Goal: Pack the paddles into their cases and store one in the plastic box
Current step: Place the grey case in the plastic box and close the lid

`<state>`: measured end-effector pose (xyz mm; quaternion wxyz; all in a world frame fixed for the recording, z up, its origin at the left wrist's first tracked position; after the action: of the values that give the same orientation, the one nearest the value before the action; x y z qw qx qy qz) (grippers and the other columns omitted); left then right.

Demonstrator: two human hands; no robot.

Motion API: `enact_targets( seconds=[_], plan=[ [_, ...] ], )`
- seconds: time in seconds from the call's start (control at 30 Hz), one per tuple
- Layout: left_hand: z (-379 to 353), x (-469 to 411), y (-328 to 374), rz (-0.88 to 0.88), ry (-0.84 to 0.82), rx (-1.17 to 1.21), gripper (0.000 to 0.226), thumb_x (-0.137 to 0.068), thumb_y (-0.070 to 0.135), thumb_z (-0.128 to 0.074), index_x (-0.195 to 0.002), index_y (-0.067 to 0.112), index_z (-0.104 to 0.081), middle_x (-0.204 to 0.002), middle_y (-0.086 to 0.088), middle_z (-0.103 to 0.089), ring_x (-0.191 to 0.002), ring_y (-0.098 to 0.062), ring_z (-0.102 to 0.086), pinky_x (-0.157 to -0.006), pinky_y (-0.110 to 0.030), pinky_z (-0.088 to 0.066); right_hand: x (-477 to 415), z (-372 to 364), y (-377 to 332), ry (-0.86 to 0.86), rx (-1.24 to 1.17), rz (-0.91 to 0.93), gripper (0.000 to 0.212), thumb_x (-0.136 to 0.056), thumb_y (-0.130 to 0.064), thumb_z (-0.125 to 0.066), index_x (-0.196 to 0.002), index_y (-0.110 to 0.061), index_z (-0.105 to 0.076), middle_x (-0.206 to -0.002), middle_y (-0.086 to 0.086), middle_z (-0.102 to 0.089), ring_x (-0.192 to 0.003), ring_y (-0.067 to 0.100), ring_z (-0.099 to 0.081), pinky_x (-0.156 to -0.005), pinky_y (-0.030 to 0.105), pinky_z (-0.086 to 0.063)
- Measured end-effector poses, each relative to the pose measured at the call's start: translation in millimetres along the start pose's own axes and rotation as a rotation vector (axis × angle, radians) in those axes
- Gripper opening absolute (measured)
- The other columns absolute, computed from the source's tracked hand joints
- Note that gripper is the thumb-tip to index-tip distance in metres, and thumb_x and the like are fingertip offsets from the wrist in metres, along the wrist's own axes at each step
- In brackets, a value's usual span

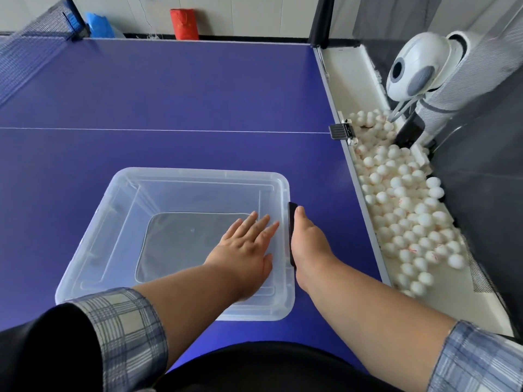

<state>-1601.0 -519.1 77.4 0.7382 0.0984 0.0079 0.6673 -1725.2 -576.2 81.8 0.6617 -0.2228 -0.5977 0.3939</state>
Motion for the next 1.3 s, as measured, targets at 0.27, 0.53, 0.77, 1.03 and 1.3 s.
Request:
enact_targets(
  seconds=[0.27, 0.53, 0.77, 1.03, 1.3],
  plan=[
    [-7.8, -3.9, -0.5, -0.006, -0.019, 0.01, 0.061, -0.101, 0.043, -0.01, -0.157, 0.022, 0.004, -0.165, 0.002, 0.009, -0.142, -0.013, 0.028, -0.119, -0.038, 0.013, 1.4, -9.0, -2.8, 0.011, 0.046, 0.012, 0.065, -0.101, -0.06, -0.022, -0.155, -0.026, -0.034, -0.156, 0.0, -0.042, -0.14, 0.024, -0.042, -0.117, 0.048, -0.032],
    [-2.4, -3.6, 1.5, -0.028, -0.036, 0.047, 0.059, -0.105, 0.041, -0.015, -0.158, 0.02, 0.0, -0.166, 0.001, 0.005, -0.148, -0.019, 0.019, -0.121, -0.041, 0.006, 9.7, -22.2, -7.9, -0.03, 0.389, 0.188, 0.065, -0.106, -0.048, -0.023, -0.16, -0.017, -0.004, -0.168, 0.004, -0.006, -0.153, 0.023, -0.011, -0.121, 0.042, -0.016],
    [30.2, 18.0, -38.9, 0.066, 0.129, 0.417, 0.059, -0.098, 0.024, -0.047, -0.154, 0.02, -0.028, -0.161, 0.0, -0.025, -0.149, -0.02, -0.015, -0.12, -0.032, -0.013, 22.3, -42.1, -13.5, 0.186, 0.982, 0.467, 0.068, -0.103, -0.045, -0.039, -0.159, -0.022, -0.008, -0.168, 0.008, 0.003, -0.154, 0.029, 0.0, -0.12, 0.058, -0.013],
    [37.2, 126.7, -229.3, 0.608, 0.153, 0.211, 0.087, -0.082, 0.074, -0.045, -0.153, 0.031, -0.02, -0.163, 0.001, -0.015, -0.15, -0.023, -0.008, -0.12, -0.044, -0.004, 51.4, -199.2, -26.4, -0.006, 1.272, 0.78, 0.073, -0.094, -0.068, -0.031, -0.156, -0.04, -0.006, -0.168, 0.001, 0.008, -0.153, 0.025, 0.015, -0.118, 0.059, 0.003],
    [10.8, 146.6, -294.8, 0.835, -0.024, 1.027, 0.105, -0.069, 0.069, -0.068, -0.153, 0.025, -0.024, -0.142, 0.005, -0.052, -0.118, -0.02, -0.059, -0.087, -0.034, -0.05, 40.1, -296.9, -34.5, 0.0, 1.413, 0.663, 0.081, -0.083, -0.083, -0.011, -0.154, -0.047, 0.002, -0.168, -0.001, 0.009, -0.151, 0.036, 0.015, -0.115, 0.066, 0.005]
  ],
)
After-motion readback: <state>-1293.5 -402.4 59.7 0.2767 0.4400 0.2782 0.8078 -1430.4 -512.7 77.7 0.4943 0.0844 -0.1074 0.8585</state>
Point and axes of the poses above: each hand's wrist, its own x-axis away from the middle knuckle, its own z-axis out of the back of the hand, y = z × x, the point moved 5 cm from there along -x, towards the middle knuckle
